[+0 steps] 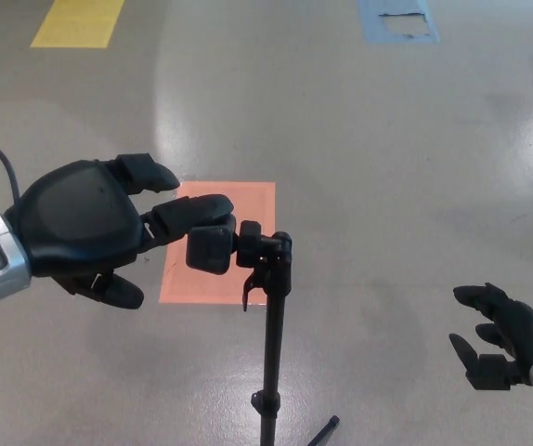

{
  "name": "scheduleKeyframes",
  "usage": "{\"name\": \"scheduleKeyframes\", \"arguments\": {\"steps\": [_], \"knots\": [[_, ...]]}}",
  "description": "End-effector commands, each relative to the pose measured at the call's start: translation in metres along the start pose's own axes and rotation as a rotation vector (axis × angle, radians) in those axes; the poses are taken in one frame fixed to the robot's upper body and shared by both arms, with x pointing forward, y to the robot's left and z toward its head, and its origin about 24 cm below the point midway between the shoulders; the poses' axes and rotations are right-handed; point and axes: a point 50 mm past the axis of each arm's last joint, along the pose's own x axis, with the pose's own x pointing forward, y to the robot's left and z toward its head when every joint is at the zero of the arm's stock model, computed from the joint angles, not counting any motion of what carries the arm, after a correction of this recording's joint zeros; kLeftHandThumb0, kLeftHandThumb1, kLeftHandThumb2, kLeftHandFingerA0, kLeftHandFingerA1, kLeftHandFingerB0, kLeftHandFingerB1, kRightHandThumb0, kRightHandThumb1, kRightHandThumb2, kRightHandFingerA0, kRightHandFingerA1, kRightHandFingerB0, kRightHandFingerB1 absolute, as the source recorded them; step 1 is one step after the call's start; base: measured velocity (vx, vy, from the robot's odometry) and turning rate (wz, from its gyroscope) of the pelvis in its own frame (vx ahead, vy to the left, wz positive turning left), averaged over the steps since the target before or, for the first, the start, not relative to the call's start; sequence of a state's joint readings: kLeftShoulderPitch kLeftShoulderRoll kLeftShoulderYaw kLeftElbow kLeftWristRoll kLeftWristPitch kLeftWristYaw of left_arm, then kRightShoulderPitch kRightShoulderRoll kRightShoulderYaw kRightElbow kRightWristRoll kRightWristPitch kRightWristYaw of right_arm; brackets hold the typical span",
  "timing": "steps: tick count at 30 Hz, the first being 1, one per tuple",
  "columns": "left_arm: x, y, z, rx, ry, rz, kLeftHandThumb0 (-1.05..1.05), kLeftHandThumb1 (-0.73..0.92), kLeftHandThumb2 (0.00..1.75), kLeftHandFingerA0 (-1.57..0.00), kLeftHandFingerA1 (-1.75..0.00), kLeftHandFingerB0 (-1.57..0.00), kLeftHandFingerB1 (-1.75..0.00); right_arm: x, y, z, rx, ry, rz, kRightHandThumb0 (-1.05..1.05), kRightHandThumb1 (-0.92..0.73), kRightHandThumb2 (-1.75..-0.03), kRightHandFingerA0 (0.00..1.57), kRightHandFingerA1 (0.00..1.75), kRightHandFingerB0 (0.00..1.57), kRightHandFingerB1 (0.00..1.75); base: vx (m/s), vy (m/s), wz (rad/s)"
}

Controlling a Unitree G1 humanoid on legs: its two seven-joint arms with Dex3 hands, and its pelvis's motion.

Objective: The robot uses its left hand to grab the top of a phone stand kept on the floor and tilt it upwards to adjust its angle

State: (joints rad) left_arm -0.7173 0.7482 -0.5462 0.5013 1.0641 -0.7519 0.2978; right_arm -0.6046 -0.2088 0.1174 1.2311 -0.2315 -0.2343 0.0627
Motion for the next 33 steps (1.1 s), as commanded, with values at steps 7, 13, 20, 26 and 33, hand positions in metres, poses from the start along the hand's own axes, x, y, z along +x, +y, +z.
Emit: {"name": "scheduleKeyframes", "arguments": {"steps": [7, 13, 20, 26, 33], "knots": [[-0.003, -0.011, 0.003, 0.018, -0.011, -0.058, -0.83, 0.68, 1.05, -0.23, -0.46, 0.0, -0.18, 0.0, -0.01, 0.002, -0.006, 0.0, -0.015, -0.34, -0.57, -1.12, 0.0, 0.47, 0.0, 0.48, 0.0, 0.0, 0.0], [-0.003, -0.017, 0.009, 0.012, -0.032, -0.108, -0.82, 0.67, 1.02, -0.21, -0.46, 0.0, -0.17, 0.001, -0.011, 0.003, -0.008, -0.001, -0.015, -0.34, -0.58, -1.12, 0.01, 0.47, 0.0, 0.48, 0.0, 0.0, 0.0], [-0.002, -0.022, 0.014, 0.016, -0.05, -0.125, -0.83, 0.84, 0.66, -0.29, -0.32, 0.0, -0.15, 0.001, -0.011, 0.003, -0.009, -0.002, -0.015, -0.34, -0.58, -1.12, 0.01, 0.47, 0.0, 0.48, 0.0, 0.0, 0.0], [-0.002, -0.023, 0.014, 0.0, -0.048, -0.134, -0.83, 0.84, 0.65, -0.3, -0.32, 0.0, -0.13, 0.001, -0.011, 0.003, -0.007, 0.0, -0.014, -0.34, -0.58, -1.12, 0.0, 0.47, 0.0, 0.48, 0.0, 0.0, 0.0], [-0.001, -0.018, 0.012, 0.003, -0.036, -0.113, -0.83, 0.84, 0.66, -0.3, -0.32, 0.0, -0.14, 0.001, -0.012, 0.004, -0.011, -0.002, -0.014, -0.34, -0.58, -1.12, 0.0, 0.47, 0.0, 0.48, 0.0, 0.0, 0.0]]}}
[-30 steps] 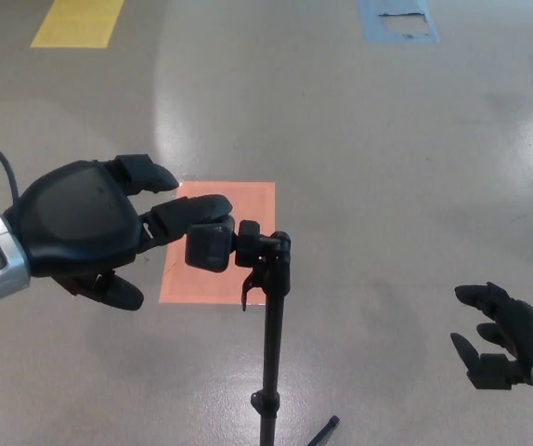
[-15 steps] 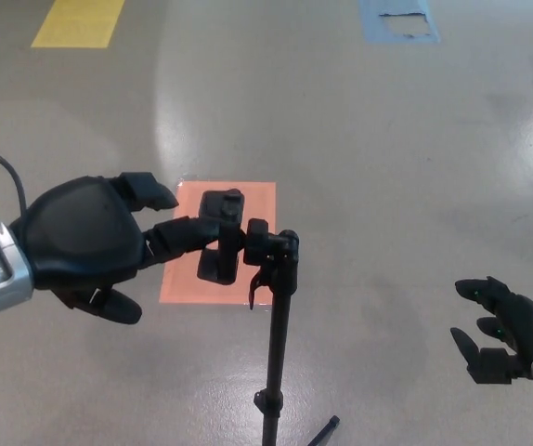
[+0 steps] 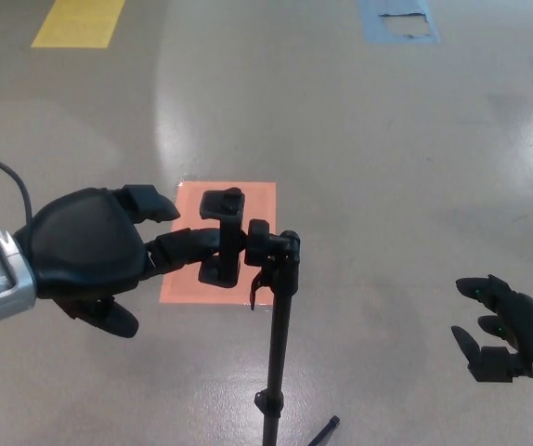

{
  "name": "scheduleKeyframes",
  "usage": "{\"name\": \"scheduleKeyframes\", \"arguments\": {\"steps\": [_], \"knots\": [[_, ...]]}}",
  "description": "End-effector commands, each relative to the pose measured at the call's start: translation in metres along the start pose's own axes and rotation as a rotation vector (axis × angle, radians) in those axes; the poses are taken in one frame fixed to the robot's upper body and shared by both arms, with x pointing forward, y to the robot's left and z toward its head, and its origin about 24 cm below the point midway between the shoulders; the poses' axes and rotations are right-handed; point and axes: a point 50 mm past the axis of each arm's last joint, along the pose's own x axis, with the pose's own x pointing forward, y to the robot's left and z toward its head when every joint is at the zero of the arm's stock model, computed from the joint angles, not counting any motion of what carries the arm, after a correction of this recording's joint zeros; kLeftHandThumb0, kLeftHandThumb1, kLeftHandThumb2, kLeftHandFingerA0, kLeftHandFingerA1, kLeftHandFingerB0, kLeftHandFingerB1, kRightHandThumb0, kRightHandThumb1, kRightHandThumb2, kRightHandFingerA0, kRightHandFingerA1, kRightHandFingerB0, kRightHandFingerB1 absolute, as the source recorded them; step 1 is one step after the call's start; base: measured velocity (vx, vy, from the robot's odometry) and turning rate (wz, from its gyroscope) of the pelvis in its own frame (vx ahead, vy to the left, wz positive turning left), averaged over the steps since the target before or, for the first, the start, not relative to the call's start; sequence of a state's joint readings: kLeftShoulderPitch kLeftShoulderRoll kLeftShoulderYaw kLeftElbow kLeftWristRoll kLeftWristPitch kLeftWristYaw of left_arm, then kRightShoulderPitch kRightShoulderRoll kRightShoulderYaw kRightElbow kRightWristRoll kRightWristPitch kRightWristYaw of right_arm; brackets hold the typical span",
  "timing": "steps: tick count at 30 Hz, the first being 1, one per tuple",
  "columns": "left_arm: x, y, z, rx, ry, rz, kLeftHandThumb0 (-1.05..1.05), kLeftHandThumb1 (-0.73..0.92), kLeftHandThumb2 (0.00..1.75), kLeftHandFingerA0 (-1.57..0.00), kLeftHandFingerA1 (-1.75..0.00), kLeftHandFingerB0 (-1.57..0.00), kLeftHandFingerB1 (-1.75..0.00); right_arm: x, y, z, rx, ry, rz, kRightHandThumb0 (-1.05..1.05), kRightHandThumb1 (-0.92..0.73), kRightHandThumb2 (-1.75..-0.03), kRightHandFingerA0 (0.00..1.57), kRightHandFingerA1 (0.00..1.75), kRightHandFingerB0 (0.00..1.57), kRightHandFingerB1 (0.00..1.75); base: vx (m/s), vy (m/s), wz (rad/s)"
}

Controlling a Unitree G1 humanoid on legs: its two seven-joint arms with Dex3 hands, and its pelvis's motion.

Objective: The robot uses its left hand to grab the top of a phone stand kept on the floor and tilt it upwards to adjust its angle

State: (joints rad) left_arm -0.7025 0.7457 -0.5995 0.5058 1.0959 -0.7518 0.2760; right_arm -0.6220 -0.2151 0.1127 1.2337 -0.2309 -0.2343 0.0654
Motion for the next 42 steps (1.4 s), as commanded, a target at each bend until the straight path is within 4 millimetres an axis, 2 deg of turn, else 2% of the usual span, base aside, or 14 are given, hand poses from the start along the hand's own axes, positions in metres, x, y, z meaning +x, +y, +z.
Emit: {"name": "scheduleKeyframes", "arguments": {"steps": [1, 3, 7, 8, 10, 14, 15, 17, 26, 27, 35, 37, 38, 42], "knots": [[-0.001, -0.002, 0.0, 0.003, 0.013, -0.024, -0.83, 0.84, 0.66, -0.3, -0.32, 0.0, -0.14, 0.0, -0.007, -0.001, -0.01, 0.008, -0.004, -0.34, -0.58, -1.12, 0.0, 0.47, 0.0, 0.48, 0.0, 0.0, 0.0], [-0.001, 0.004, -0.006, 0.003, 0.044, 0.014, -0.93, 0.74, 1.05, -0.27, -0.46, -0.01, -0.12, 0.0, -0.007, 0.0, -0.006, 0.008, -0.002, -0.34, -0.58, -1.12, 0.0, 0.47, 0.0, 0.48, 0.0, 0.0, 0.0], [0.0, 0.021, -0.027, -0.035, 0.13, 0.04, -0.83, 0.68, 1.03, -0.2, -0.45, 0.0, -0.17, 0.0, -0.007, 0.0, -0.012, 0.01, -0.004, -0.34, -0.58, -1.12, 0.01, 0.47, 0.0, 0.47, 0.0, 0.0, 0.0], [0.0, 0.023, -0.031, -0.045, 0.15, 0.041, -0.85, 0.85, 0.66, -0.29, -0.31, 0.0, -0.19, 0.0, -0.007, 0.0, -0.011, 0.01, -0.004, -0.34, -0.58, -1.12, 0.01, 0.47, 0.0, 0.47, 0.0, 0.0, 0.0], [-0.002, 0.031, -0.045, -0.072, 0.22, 0.066, -0.83, 0.66, 1.02, -0.2, -0.45, 0.0, -0.16, 0.0, -0.006, -0.001, -0.009, 0.011, -0.003, -0.34, -0.58, -1.12, 0.01, 0.47, 0.0, 0.47, 0.0, 0.0, 0.0], [-0.006, 0.04, -0.063, -0.105, 0.307, 0.07, -0.81, 0.82, 0.66, -0.28, -0.3, 0.0, -0.12, 0.0, -0.007, 0.0, -0.01, 0.009, -0.001, -0.34, -0.58, -1.12, 0.01, 0.47, 0.0, 0.47, 0.0, 0.0, 0.0], [-0.011, 0.041, -0.073, -0.123, 0.348, 0.08, -0.83, 0.68, 1.01, -0.21, -0.45, 0.0, -0.13, 0.0, -0.007, 0.0, -0.009, 0.009, 0.0, -0.34, -0.58, -1.12, 0.0, 0.47, 0.0, 0.47, 0.0, 0.0, 0.0], [-0.017, 0.036, -0.083, -0.161, 0.408, 0.097, -0.84, 0.84, 0.67, -0.3, -0.31, 0.0, -0.09, 0.0, -0.007, 0.001, -0.009, 0.008, -0.001, -0.34, -0.58, -1.12, 0.01, 0.47, 0.0, 0.47, 0.0, 0.0, 0.0], [-0.035, -0.003, -0.097, -0.233, 0.601, -0.088, -0.86, 0.69, 1.05, -0.14, -0.39, 0.0, -0.14, 0.001, -0.004, 0.001, -0.01, 0.014, 0.008, -0.34, -0.57, -1.11, 0.01, 0.47, 0.0, 0.47, 0.0, 0.0, 0.0], [-0.037, -0.007, -0.097, -0.246, 0.616, -0.109, -0.87, 0.87, 0.67, -0.17, -0.27, 0.0, -0.14, 0.001, -0.004, 0.001, -0.009, 0.014, 0.008, -0.34, -0.57, -1.11, 0.01, 0.47, 0.0, 0.47, 0.0, 0.0, 0.0], [-0.06, -0.055, -0.084, -0.685, 0.832, -0.071, -0.89, 0.74, 1.12, 0.0, -0.15, -0.14, -0.34, 0.001, -0.005, 0.003, -0.013, 0.005, 0.009, -0.34, -0.57, -1.11, 0.01, 0.47, 0.0, 0.47, 0.0, 0.0, 0.0], [-0.069, -0.071, -0.075, -0.861, 0.904, -0.001, -0.9, 0.76, 1.12, -0.03, -0.17, -0.19, -0.43, 0.001, -0.005, 0.003, -0.007, 0.002, 0.012, -0.34, -0.58, -1.12, 0.01, 0.47, 0.0, 0.47, 0.0, 0.0, 0.0], [-0.074, -0.08, -0.07, -0.944, 0.944, 0.036, -0.97, 0.84, 1.16, -0.03, -0.12, -0.3, -0.45, 0.001, -0.005, 0.003, -0.005, 0.002, 0.014, -0.66, -0.9, -0.67, 0.25, 0.33, 0.15, 0.27, 0.0, 0.0, 0.0], [-0.086, -0.101, -0.056, -1.127, 1.051, 0.129, -0.92, 0.81, 1.11, -0.15, -0.4, -0.67, -0.56, 0.001, -0.007, 0.001, -0.006, 0.007, 0.013, -0.66, -0.9, -0.67, 0.26, 0.33, 0.19, 0.29, 0.0, 0.0, 0.0]]}}
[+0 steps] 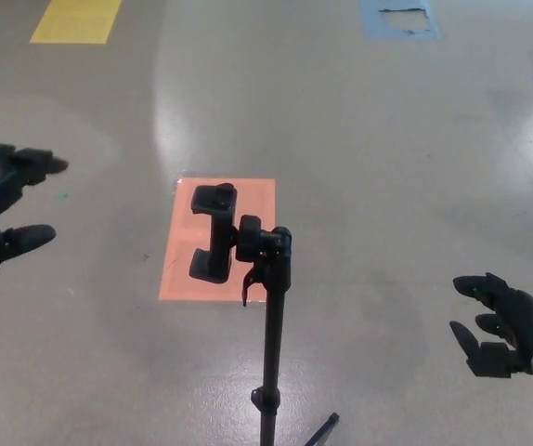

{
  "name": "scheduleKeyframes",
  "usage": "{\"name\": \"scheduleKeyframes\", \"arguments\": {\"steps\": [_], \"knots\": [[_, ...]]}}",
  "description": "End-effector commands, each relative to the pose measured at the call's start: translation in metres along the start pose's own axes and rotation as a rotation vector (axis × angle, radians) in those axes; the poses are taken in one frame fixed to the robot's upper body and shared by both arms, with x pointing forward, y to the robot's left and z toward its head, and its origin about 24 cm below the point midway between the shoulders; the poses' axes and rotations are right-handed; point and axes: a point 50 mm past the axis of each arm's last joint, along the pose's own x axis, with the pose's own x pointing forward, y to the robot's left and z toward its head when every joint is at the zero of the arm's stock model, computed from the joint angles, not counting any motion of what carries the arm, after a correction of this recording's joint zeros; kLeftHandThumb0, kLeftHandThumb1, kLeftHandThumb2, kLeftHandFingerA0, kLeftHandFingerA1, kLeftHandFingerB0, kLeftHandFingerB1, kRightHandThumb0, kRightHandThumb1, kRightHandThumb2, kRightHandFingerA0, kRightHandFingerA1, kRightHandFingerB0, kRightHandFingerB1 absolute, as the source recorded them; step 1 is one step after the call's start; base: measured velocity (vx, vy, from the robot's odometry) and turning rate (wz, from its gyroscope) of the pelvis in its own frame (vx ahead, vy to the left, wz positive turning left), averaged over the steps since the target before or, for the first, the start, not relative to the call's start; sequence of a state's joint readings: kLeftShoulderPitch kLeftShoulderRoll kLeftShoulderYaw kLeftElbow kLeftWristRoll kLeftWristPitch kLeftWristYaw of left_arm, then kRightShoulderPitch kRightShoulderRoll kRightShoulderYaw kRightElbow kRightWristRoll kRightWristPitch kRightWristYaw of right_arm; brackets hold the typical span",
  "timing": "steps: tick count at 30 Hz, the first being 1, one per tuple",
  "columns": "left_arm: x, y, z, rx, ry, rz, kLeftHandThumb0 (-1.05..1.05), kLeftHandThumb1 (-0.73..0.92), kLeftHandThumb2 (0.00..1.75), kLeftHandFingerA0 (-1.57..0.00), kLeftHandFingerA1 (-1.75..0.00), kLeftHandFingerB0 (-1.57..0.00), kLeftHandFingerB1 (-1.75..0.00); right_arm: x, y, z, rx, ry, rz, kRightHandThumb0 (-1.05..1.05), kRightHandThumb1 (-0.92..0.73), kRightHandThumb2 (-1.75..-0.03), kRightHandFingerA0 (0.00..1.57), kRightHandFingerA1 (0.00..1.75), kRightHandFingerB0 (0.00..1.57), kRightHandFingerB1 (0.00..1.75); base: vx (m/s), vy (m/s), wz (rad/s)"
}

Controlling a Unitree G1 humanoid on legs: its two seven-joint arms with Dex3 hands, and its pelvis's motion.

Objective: The robot uses its left hand to grab the top of a phone stand kept on the floor and tilt it upwards to adjust its angle

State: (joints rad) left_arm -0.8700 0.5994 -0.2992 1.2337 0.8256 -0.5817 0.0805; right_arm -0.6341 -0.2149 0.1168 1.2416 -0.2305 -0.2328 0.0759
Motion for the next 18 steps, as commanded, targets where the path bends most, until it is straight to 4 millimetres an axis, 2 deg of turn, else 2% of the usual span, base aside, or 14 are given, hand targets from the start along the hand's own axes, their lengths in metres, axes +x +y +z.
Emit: {"name": "scheduleKeyframes", "arguments": {"steps": [1, 2, 3, 6, 7, 8, 9, 10, 11, 13, 14, 17, 18], "knots": [[-0.032, -0.061, -0.034, -0.655, 0.302, 0.044, -0.92, 0.81, 1.11, -0.15, -0.4, -0.67, -0.56, -0.001, -0.008, -0.002, -0.002, 0.009, 0.002, -0.66, -0.9, -0.67, 0.26, 0.33, 0.19, 0.29, 0.0, 0.0, 0.0], [-0.032, -0.061, -0.034, -0.655, 0.302, 0.044, -0.92, 0.81, 1.11, -0.15, -0.4, -0.67, -0.56, -0.001, -0.008, -0.002, -0.002, 0.009, 0.002, -0.66, -0.9, -0.67, 0.26, 0.33, 0.19, 0.29, 0.0, 0.0, 0.0], [-0.038, -0.069, -0.039, -0.71, 0.349, 0.061, -0.97, 0.85, 0.83, -0.4, -0.37, -0.85, -0.51, -0.001, -0.009, -0.002, -0.007, 0.011, 0.003, -0.65, -0.92, -0.68, 0.28, 0.33, 0.24, 0.3, 0.0, 0.0, 0.0], [-0.046, -0.08, -0.045, -0.746, 0.413, 0.081, -0.96, 0.86, 0.86, -0.38, -0.38, -0.9, -0.57, -0.001, -0.01, -0.002, -0.019, 0.019, 0.002, -0.66, -0.92, -0.69, 0.31, 0.34, 0.26, 0.31, 0.0, 0.0, 0.0], [-0.053, -0.087, -0.05, -0.807, 0.463, 0.079, -0.93, 0.91, 0.77, -0.37, -0.35, -0.9, -0.54, -0.001, -0.01, -0.002, -0.023, 0.021, -0.003, -0.66, -0.92, -0.69, 0.33, 0.35, 0.27, 0.32, 0.0, 0.0, 0.0], [-0.054, -0.089, -0.051, -0.825, 0.475, 0.078, -0.93, 0.91, 0.77, -0.37, -0.35, -0.9, -0.54, -0.001, -0.009, -0.002, -0.024, 0.022, -0.004, -0.66, -0.92, -0.69, 0.33, 0.35, 0.27, 0.32, 0.0, 0.0, 0.0], [-0.06, -0.096, -0.055, -0.852, 0.507, 0.048, -0.87, 0.92, 0.75, -0.38, -0.34, -0.64, -0.41, -0.001, -0.01, -0.003, -0.012, 0.02, -0.007, -0.64, -0.92, -0.69, 0.32, 0.35, 0.27, 0.32, 0.0, 0.0, 0.0], [-0.062, -0.098, -0.056, -0.858, 0.514, 0.04, -0.87, 0.92, 0.75, -0.38, -0.34, -0.64, -0.41, -0.001, -0.01, -0.003, -0.009, 0.019, -0.008, -0.64, -0.92, -0.69, 0.32, 0.35, 0.27, 0.32, 0.0, 0.0, 0.0], [-0.065, -0.101, -0.057, -0.898, 0.528, 0.033, -0.87, 0.92, 0.69, -0.47, -0.35, -0.48, -0.35, -0.001, -0.011, -0.002, -0.004, 0.017, -0.012, -0.64, -0.92, -0.69, 0.31, 0.34, 0.26, 0.32, 0.0, 0.0, 0.0], [-0.068, -0.104, -0.059, -0.944, 0.54, 0.031, -0.87, 0.92, 0.69, -0.47, -0.35, -0.48, -0.35, -0.001, -0.012, -0.002, 0.0, 0.014, -0.017, -0.64, -0.92, -0.69, 0.31, 0.34, 0.26, 0.32, 0.0, 0.0, 0.0], [-0.071, -0.107, -0.061, -0.936, 0.553, 0.001, -0.85, 0.92, 0.73, -0.28, -0.32, -0.24, -0.3, 0.0, -0.013, 0.0, 0.002, 0.014, -0.021, -0.67, -0.92, -0.69, 0.29, 0.34, 0.23, 0.3, 0.0, 0.0, 0.0], [-0.077, -0.111, -0.065, -0.9, 0.57, -0.069, -0.85, 0.92, 0.73, -0.25, -0.31, -0.22, -0.29, 0.001, -0.016, 0.004, 0.008, 0.014, -0.03, -0.67, -0.92, -0.69, 0.29, 0.34, 0.23, 0.3, 0.0, 0.0, 0.0], [-0.079, -0.111, -0.066, -0.905, 0.574, -0.085, -0.36, 0.5, 1.09, 0.0, -0.48, 0.0, -0.46, 0.002, -0.018, 0.005, 0.014, 0.016, -0.035, -0.67, -0.92, -0.69, 0.28, 0.34, 0.23, 0.3, 0.0, 0.0, 0.0]]}}
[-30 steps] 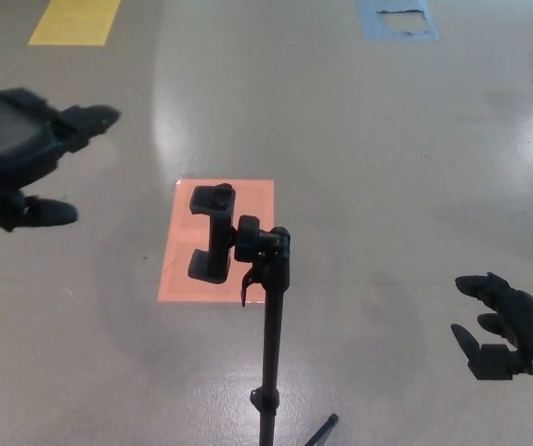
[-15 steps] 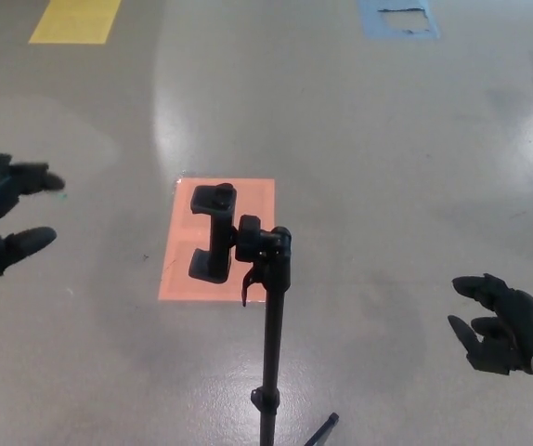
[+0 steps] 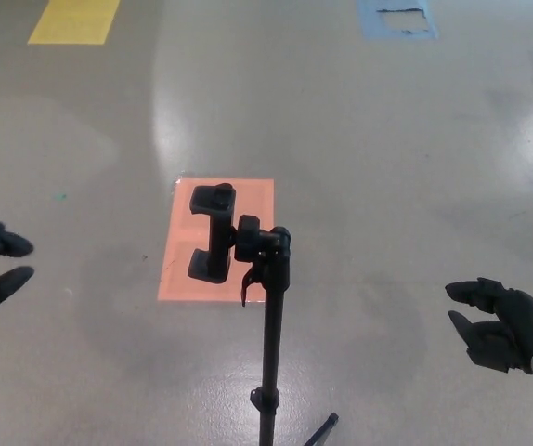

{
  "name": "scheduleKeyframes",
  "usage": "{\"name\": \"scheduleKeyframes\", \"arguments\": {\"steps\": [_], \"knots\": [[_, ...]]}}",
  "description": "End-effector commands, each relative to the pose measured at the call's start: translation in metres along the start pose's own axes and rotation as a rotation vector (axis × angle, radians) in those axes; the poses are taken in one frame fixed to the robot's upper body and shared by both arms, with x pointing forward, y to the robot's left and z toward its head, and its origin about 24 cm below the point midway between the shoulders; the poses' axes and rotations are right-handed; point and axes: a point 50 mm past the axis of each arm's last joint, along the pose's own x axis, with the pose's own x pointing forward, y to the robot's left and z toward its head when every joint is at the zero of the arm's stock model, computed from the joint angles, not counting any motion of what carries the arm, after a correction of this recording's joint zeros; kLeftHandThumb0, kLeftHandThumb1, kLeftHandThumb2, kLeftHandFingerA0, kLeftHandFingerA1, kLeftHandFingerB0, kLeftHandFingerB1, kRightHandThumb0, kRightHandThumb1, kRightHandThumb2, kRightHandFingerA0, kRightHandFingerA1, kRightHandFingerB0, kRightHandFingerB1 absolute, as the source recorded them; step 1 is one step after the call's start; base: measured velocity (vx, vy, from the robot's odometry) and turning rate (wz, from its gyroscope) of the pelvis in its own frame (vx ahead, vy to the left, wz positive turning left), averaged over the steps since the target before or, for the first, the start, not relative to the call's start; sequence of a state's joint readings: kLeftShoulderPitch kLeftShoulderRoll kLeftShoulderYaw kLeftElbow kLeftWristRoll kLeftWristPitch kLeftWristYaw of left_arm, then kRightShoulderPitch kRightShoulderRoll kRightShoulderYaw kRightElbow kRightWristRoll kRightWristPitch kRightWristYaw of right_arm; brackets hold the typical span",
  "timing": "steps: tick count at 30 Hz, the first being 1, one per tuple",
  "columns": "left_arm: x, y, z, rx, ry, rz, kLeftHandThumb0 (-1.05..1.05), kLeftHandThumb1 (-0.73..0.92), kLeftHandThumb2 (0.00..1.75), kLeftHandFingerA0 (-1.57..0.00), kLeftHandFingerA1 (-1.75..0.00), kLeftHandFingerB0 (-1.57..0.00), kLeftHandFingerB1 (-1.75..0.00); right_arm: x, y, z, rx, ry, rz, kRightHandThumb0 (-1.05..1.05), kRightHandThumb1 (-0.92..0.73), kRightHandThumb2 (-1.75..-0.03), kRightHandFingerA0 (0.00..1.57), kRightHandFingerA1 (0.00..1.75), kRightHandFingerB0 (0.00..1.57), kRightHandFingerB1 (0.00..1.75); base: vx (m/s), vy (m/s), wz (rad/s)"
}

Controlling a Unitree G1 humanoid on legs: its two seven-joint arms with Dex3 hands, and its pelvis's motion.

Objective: The robot uses its left hand to grab the top of a phone stand kept on the floor and tilt it upwards to adjust its angle

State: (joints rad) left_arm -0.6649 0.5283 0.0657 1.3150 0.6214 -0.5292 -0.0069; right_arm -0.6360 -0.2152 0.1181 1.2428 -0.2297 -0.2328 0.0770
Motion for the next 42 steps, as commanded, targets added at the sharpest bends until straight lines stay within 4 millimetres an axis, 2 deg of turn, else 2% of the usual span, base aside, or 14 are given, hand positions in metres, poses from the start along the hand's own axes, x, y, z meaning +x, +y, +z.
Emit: {"name": "scheduleKeyframes", "arguments": {"steps": [1, 3, 4, 5, 6, 9, 23, 32, 33, 36, 37, 40, 41, 42], "knots": [[-0.03, -0.022, -0.06, -0.388, 0.345, -0.084, -0.36, 0.5, 1.09, 0.0, -0.48, 0.0, -0.46, 0.002, -0.018, 0.006, 0.019, 0.018, -0.039, -0.67, -0.92, -0.69, 0.28, 0.34, 0.23, 0.3, 0.0, 0.0, 0.0], [-0.032, -0.021, -0.064, -0.387, 0.376, -0.091, -0.36, 0.5, 1.09, 0.0, -0.47, 0.0, -0.46, 0.002, -0.021, 0.004, 0.03, 0.031, -0.04, -0.68, -0.92, -0.69, 0.27, 0.33, 0.21, 0.3, 0.0, 0.0, 0.0], [-0.033, -0.021, -0.065, -0.383, 0.388, -0.091, -0.82, 0.92, 0.72, -0.21, -0.3, -0.17, -0.27, 0.001, -0.021, 0.001, 0.038, 0.038, -0.039, -0.67, -0.92, -0.68, 0.27, 0.33, 0.2, 0.29, 0.0, 0.0, 0.0], [-0.033, -0.022, -0.066, -0.383, 0.39, -0.091, -0.82, 0.92, 0.72, -0.21, -0.3, -0.17, -0.27, 0.001, -0.021, 0.001, 0.04, 0.039, -0.039, -0.67, -0.92, -0.68, 0.27, 0.33, 0.2, 0.29, 0.0, 0.0, 0.0], [-0.035, -0.024, -0.067, -0.393, 0.405, -0.098, -0.36, 0.49, 1.09, 0.0, -0.46, 0.0, -0.46, 0.0, -0.022, -0.002, 0.042, 0.052, -0.041, -0.68, -0.92, -0.69, 0.26, 0.33, 0.2, 0.29, 0.0, 0.0, 0.0], [-0.037, -0.028, -0.069, -0.424, 0.412, -0.124, -0.88, 0.8, 1.11, -0.17, -0.44, -0.01, -0.34, -0.002, -0.021, -0.009, 0.052, 0.086, -0.034, -0.67, -0.92, -0.7, 0.22, 0.33, 0.17, 0.29, 0.0, 0.0, 0.0], [-0.094, -0.093, -0.107, -0.441, 0.536, -0.316, -0.79, 0.77, 1.08, -0.08, -0.36, -0.07, -0.31, -0.042, 0.022, -0.096, 0.034, 0.322, 0.076, -0.66, -0.92, -0.68, 0.22, 0.32, 0.17, 0.28, 0.0, 0.0, 0.0], [-0.139, -0.126, -0.129, -0.399, 0.642, -0.413, -0.81, 0.92, 0.7, -0.13, -0.27, -0.1, -0.24, -0.076, 0.051, -0.14, -0.004, 0.429, 0.153, -0.65, -0.92, -0.68, 0.23, 0.32, 0.18, 0.28, 0.0, 0.0, 0.0], [-0.143, -0.128, -0.13, -0.391, 0.651, -0.42, -0.77, 0.74, 1.09, -0.08, -0.42, -0.02, -0.35, -0.08, 0.054, -0.144, 0.005, 0.442, 0.161, -0.66, -0.91, -0.68, 0.22, 0.31, 0.17, 0.28, 0.0, 0.0, 0.0], [-0.147, -0.13, -0.132, -0.39, 0.652, -0.431, -0.75, 0.73, 1.09, -0.06, -0.41, -0.05, -0.34, -0.083, 0.056, -0.148, 0.015, 0.457, 0.166, -0.67, -0.91, -0.68, 0.21, 0.31, 0.17, 0.27, 0.0, 0.0, 0.0], [-0.147, -0.129, -0.131, -0.389, 0.646, -0.437, -0.76, 0.73, 1.09, -0.06, -0.42, -0.04, -0.34, -0.084, 0.057, -0.148, 0.008, 0.459, 0.169, -0.34, -0.58, -1.12, 0.0, 0.47, 0.0, 0.46, 0.0, 0.0, 0.0], [-0.146, -0.129, -0.131, -0.394, 0.647, -0.435, -0.83, 0.79, 0.81, -0.12, -0.31, -0.07, -0.25, -0.083, 0.058, -0.147, 0.001, 0.456, 0.172, -0.34, -0.58, -1.12, 0.0, 0.47, 0.0, 0.46, 0.0, 0.0, 0.0], [-0.146, -0.129, -0.131, -0.393, 0.644, -0.438, -0.79, 0.92, 0.7, -0.13, -0.27, -0.1, -0.24, -0.083, 0.058, -0.147, -0.006, 0.457, 0.17, -0.68, -0.91, -0.68, 0.22, 0.32, 0.18, 0.28, 0.0, 0.0, 0.0], [-0.146, -0.129, -0.131, -0.393, 0.644, -0.438, -0.79, 0.92, 0.7, -0.13, -0.27, -0.1, -0.24, -0.083, 0.058, -0.147, -0.006, 0.457, 0.17, -0.68, -0.91, -0.68, 0.22, 0.32, 0.18, 0.28, 0.0, 0.0, 0.0]]}}
